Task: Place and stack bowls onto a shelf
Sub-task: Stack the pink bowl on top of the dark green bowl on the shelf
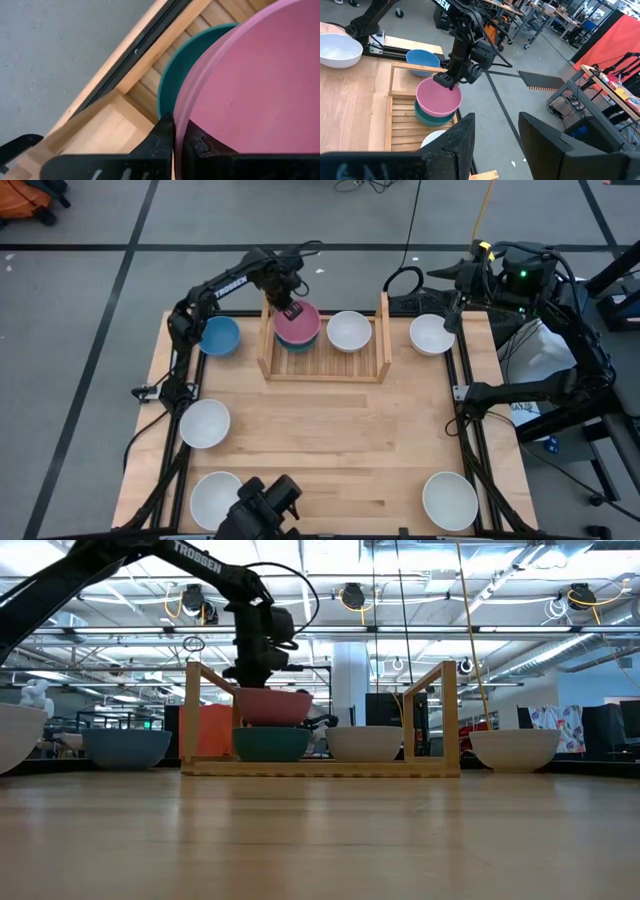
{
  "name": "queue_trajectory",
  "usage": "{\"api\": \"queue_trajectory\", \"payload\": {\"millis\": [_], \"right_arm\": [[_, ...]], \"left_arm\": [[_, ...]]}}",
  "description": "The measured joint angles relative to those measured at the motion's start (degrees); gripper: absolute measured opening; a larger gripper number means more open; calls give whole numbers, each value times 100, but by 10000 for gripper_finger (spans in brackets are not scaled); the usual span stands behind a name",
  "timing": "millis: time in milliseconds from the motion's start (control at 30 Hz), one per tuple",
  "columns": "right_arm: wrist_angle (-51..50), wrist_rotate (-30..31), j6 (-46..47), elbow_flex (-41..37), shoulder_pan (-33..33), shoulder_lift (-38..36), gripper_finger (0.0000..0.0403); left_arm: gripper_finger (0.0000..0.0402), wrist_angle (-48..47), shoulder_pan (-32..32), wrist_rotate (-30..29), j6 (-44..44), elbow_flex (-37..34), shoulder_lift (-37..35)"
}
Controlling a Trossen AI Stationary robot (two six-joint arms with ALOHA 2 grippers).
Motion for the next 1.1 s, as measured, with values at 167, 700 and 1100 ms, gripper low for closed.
{"api": "queue_trajectory", "payload": {"millis": [167, 700, 1100], "right_arm": [[0, 0, -1, 0, 0, 0, 146], [0, 0, -1, -1, 0, 0, 146], [-1, 0, -1, 0, 0, 0, 146]], "left_arm": [[3, -12, -2, 30, 17, 1, -5], [46, 25, -17, 129, 162, -134, -7], [49, 149, 7, 153, -184, -141, 52]]}}
